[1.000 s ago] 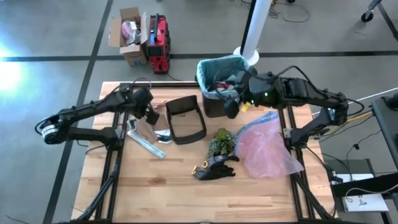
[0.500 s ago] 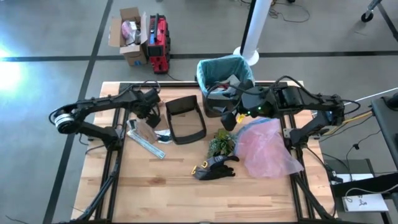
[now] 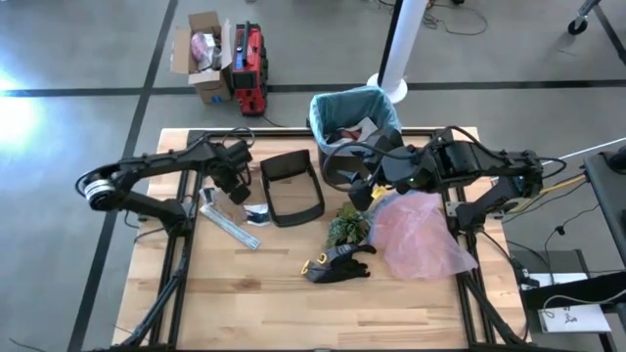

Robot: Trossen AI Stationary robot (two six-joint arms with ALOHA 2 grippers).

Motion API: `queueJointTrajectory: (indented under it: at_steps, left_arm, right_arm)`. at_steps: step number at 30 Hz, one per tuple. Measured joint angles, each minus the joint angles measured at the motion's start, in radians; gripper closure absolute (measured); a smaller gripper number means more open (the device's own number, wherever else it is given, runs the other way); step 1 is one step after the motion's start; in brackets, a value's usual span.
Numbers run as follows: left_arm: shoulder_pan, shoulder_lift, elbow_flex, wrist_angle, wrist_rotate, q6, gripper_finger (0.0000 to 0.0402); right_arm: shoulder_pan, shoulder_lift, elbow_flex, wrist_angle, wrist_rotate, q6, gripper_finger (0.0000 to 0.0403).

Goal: Place trash/remove bag and relplace
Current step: Put the brown napkin into the trash bin

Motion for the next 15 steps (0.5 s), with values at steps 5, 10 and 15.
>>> queueJointTrajectory:
  at_steps: [5,10,15]
  left_arm:
    - [0.0,-0.151,0.033,-0.069,0.026,-0.022,0.0382]
    - [0.0,-0.27,0.036,-0.052,0.003,-0.077,0.0385]
    - [0.001,-0.282,0.024,-0.054,-0.002,-0.082,0.0343]
  right_arm:
    - [0.002,-0.007,0.0,-0.011,-0.01,0.014,0.0133]
    - [0.001,-0.009,0.0,-0.009,0.058,0.031,0.0136]
    - [0.001,-0.009,0.0,-0.007,0.122,0.038,0.0117]
